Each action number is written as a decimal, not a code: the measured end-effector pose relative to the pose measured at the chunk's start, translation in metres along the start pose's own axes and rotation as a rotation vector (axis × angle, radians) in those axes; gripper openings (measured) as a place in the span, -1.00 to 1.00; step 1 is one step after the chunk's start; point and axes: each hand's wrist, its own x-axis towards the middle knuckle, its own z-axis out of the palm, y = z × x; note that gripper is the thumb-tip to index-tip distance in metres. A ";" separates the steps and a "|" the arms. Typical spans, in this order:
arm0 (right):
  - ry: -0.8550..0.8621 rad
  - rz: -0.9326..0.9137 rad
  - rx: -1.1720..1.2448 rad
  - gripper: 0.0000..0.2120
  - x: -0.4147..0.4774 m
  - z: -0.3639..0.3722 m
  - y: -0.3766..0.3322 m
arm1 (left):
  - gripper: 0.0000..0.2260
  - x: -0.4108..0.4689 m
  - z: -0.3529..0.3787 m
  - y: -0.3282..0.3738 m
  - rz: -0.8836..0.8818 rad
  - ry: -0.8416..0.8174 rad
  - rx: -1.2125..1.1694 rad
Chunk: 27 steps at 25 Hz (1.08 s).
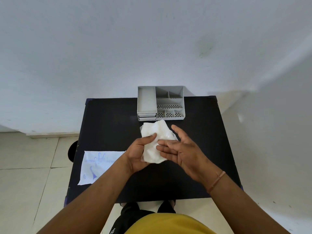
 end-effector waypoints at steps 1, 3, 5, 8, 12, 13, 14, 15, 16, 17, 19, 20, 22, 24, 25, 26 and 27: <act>-0.002 -0.057 -0.042 -0.47 -0.003 -0.006 -0.002 | -0.55 0.003 0.003 -0.004 0.010 -0.011 -0.035; 0.124 -0.264 -0.229 -0.63 -0.004 -0.022 -0.006 | -0.55 0.006 0.010 -0.011 0.027 -0.017 -0.092; 0.319 -0.447 -0.539 -0.67 -0.001 -0.045 -0.011 | -0.55 0.011 0.017 -0.018 0.034 -0.007 -0.116; 0.179 -0.169 -0.502 -0.35 0.003 -0.068 -0.011 | -0.56 0.016 0.036 -0.028 0.026 -0.024 -0.165; -0.053 0.084 0.063 -0.50 0.005 -0.071 0.011 | -0.64 0.029 0.060 -0.046 0.042 -0.023 -0.254; -0.072 0.054 0.130 -0.52 0.004 -0.070 0.014 | -0.67 0.031 0.064 -0.047 0.058 -0.015 -0.287; -0.106 0.029 0.205 -0.53 0.005 -0.074 0.016 | -0.69 0.034 0.067 -0.047 0.083 -0.001 -0.325; -0.140 0.014 0.270 -0.53 0.006 -0.080 0.016 | -0.72 0.035 0.069 -0.045 0.108 0.006 -0.363; -0.178 0.006 0.309 -0.54 0.006 -0.085 0.015 | -0.74 0.034 0.071 -0.042 0.129 0.020 -0.400; -0.208 -0.007 0.314 -0.56 0.007 -0.089 0.013 | -0.73 0.033 0.073 -0.038 0.144 0.039 -0.437; -0.209 -0.051 0.206 -0.55 0.012 -0.095 0.012 | -0.60 0.033 0.073 -0.033 0.169 0.068 -0.487; -0.168 -0.077 0.125 -0.54 0.016 -0.092 0.011 | -0.53 0.035 0.074 -0.032 0.177 0.072 -0.488; -0.052 -0.120 0.045 -0.54 0.026 -0.081 0.009 | -0.49 0.041 0.074 -0.035 0.180 0.078 -0.466; 0.033 -0.139 0.071 -0.53 0.034 -0.071 0.009 | -0.53 0.046 0.076 -0.040 0.177 0.086 -0.420; 0.059 -0.135 0.095 -0.54 0.037 -0.067 0.009 | -0.56 0.048 0.076 -0.042 0.186 0.098 -0.387; 0.082 -0.127 0.109 -0.56 0.040 -0.066 0.009 | -0.58 0.049 0.076 -0.042 0.208 0.103 -0.342; 0.103 -0.116 0.109 -0.59 0.042 -0.066 0.008 | -0.60 0.048 0.076 -0.041 0.237 0.105 -0.288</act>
